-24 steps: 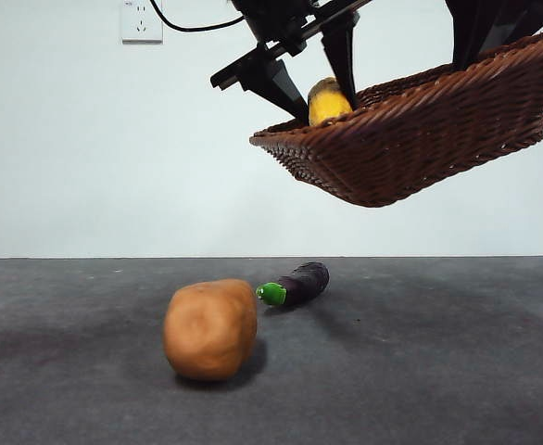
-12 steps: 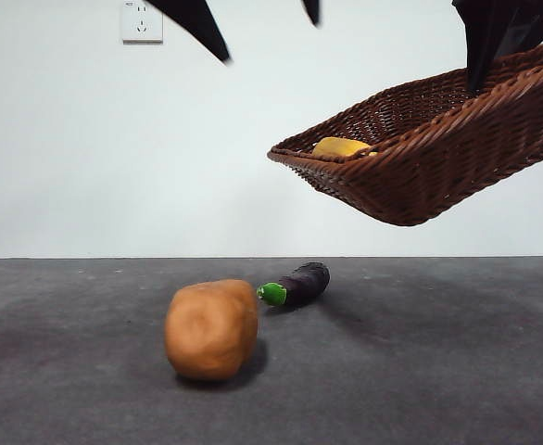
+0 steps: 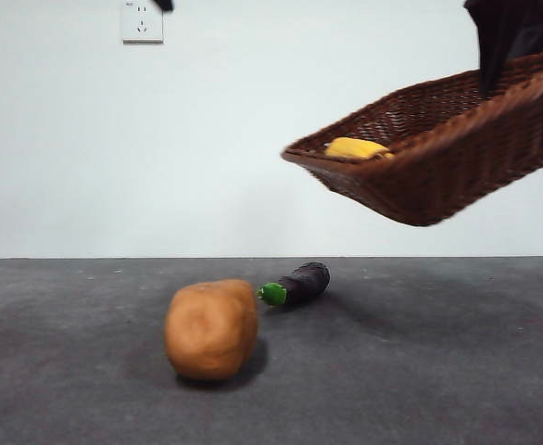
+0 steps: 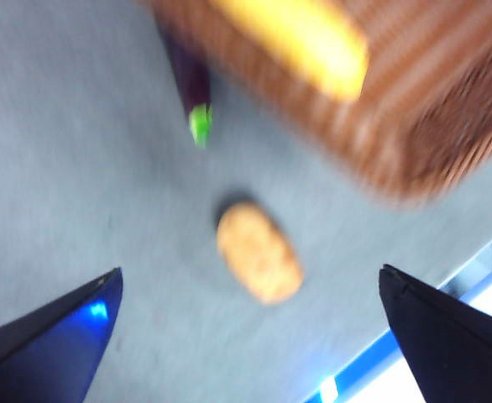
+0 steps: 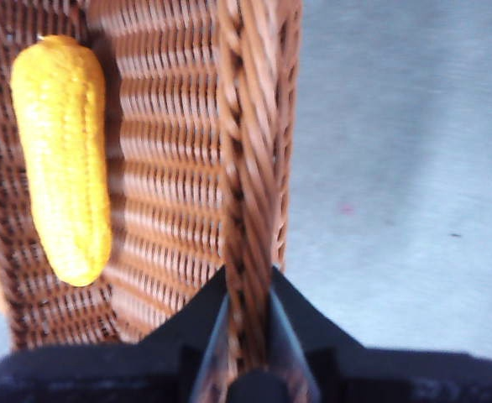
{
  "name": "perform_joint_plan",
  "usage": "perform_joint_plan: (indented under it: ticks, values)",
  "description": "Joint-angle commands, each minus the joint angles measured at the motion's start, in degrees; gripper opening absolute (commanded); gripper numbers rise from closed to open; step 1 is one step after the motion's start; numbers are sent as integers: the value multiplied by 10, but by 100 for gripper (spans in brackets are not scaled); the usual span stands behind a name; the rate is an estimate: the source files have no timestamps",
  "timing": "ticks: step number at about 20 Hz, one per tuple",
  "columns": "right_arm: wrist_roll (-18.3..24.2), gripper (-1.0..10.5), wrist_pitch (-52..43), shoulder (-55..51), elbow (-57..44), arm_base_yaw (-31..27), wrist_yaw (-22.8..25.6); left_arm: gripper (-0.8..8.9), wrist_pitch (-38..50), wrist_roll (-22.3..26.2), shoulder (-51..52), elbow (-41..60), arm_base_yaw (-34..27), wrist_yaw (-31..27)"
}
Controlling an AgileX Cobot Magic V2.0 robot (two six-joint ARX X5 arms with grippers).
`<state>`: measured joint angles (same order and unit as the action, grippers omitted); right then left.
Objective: Help me put the vegetables on the table into the basket
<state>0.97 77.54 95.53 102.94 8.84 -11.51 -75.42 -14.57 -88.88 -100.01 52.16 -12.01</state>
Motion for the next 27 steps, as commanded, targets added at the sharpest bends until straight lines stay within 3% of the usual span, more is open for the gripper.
perform_joint_plan:
  ticks: [1, 6, 9, 19, 20, 22, 24, 25, 27]
  values:
    - [8, -8, 1, -5, -1, -26, -3, 621, 11, -38, -1, 67, 5, -24]
    - [8, -8, 2, -5, -1, -70, -4, 621, 168, -66, -2, 234, -5, 67]
    - [8, -8, 3, -5, -1, -74, -5, 621, 289, -115, -9, 313, -34, 125]
    - [10, -8, 4, -5, -1, -73, -35, 620, 325, -109, -111, 325, -77, 149]
    - [10, -8, 3, -5, -1, -73, -35, 586, 327, -108, -121, 325, -77, 148]
    - [10, -8, 3, -5, -1, -73, -35, 382, 330, -108, -137, 325, -77, 148]
    - [10, -8, 4, -5, -1, -73, -35, 60, 331, -102, -143, 325, -77, 138]
    - [10, -8, 4, -5, -1, -73, -35, -5, 335, -94, -141, 325, -74, 127]
    - [10, -8, 3, -5, -1, -73, -35, -8, 342, -83, -131, 324, -68, 117]
